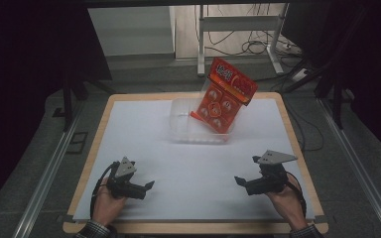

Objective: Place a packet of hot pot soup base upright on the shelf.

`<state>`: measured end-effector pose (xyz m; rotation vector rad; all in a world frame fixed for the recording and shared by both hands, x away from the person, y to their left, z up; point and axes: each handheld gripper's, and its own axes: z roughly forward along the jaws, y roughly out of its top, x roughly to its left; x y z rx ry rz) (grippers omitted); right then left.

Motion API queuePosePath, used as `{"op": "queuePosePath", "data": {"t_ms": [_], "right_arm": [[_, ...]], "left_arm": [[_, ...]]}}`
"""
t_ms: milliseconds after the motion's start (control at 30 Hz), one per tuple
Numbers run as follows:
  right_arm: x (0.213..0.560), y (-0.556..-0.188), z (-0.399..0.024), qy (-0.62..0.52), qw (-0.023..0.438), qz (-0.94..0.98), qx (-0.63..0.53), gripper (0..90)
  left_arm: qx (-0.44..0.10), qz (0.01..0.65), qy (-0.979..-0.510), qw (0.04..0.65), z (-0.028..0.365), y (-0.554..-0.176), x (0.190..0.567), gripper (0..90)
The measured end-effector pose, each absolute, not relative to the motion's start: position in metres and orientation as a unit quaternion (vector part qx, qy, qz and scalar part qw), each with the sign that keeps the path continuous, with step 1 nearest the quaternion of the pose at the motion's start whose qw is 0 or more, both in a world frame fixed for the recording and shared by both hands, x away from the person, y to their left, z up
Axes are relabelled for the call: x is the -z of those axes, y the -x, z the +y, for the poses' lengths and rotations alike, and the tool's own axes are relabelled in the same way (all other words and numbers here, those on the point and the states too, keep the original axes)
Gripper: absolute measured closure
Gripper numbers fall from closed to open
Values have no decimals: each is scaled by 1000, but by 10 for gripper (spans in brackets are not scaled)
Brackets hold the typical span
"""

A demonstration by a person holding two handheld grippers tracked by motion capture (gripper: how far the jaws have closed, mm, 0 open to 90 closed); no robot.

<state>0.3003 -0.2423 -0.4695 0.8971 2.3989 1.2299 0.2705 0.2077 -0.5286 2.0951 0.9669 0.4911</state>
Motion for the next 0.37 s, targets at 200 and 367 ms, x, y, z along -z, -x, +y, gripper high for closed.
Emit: {"op": "queuePosePath", "data": {"t_ms": [200,367], "right_arm": [[485,-293,-248,-317,149,844,-406,15],[490,-294,-249,-319,147,847,-399,16]], "left_arm": [[-193,378,-822,379,207,-270,529,2],[-191,378,-823,378,206,-271,529,3]]}}
